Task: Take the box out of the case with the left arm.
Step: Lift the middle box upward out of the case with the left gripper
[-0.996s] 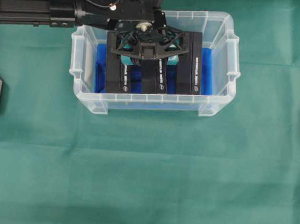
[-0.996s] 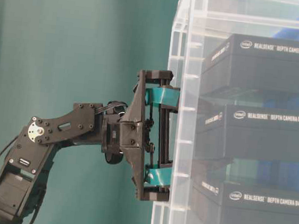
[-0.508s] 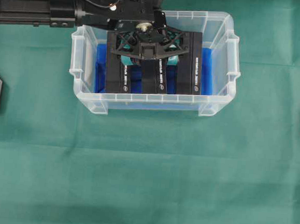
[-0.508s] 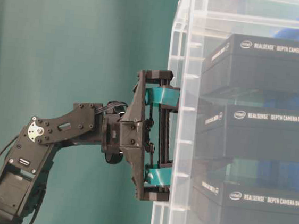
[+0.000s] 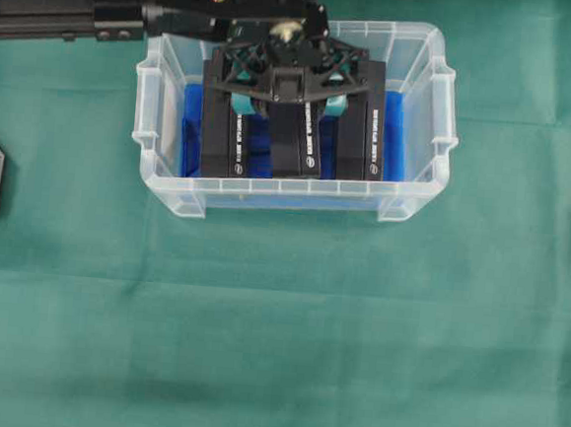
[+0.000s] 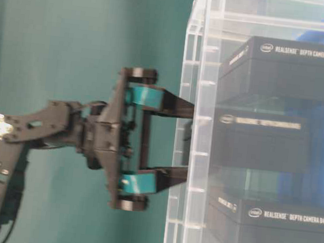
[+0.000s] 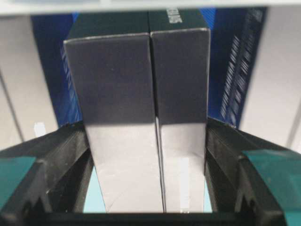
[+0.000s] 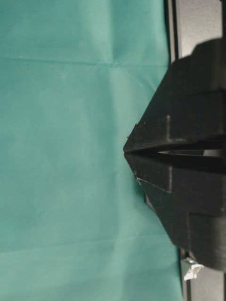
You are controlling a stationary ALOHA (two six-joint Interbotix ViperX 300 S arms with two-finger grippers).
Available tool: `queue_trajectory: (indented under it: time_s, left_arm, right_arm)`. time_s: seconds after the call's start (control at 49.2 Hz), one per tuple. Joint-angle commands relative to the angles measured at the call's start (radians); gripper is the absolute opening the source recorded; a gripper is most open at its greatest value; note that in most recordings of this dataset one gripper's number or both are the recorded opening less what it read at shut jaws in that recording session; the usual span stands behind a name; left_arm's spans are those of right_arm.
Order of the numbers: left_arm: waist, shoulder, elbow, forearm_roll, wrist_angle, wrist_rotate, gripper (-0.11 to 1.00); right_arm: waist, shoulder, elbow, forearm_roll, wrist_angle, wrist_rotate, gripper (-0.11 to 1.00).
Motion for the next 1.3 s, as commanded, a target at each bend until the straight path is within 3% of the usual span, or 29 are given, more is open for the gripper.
queue_trajectory:
  time_s: [0.0, 0.65, 1.28]
  left_arm:
    - [-0.005, -0.058, -0.087, -0.002, 0.048, 0.003, 0.6]
    - [-0.005, -0.075, -0.518, 0.005, 0.446, 0.021, 0.6]
    - [-0.008, -0.074, -0.537, 0.005, 0.486, 0.023, 0.6]
  right_arm:
    - [0.0, -0.003, -0.009, 0.0, -0.003, 0.002, 0.0]
    - [0.0, -0.003, -0.009, -0.006, -0.005, 0.0, 0.0]
    - [0.0, -0.003, -0.009, -0.006, -0.005, 0.002, 0.0]
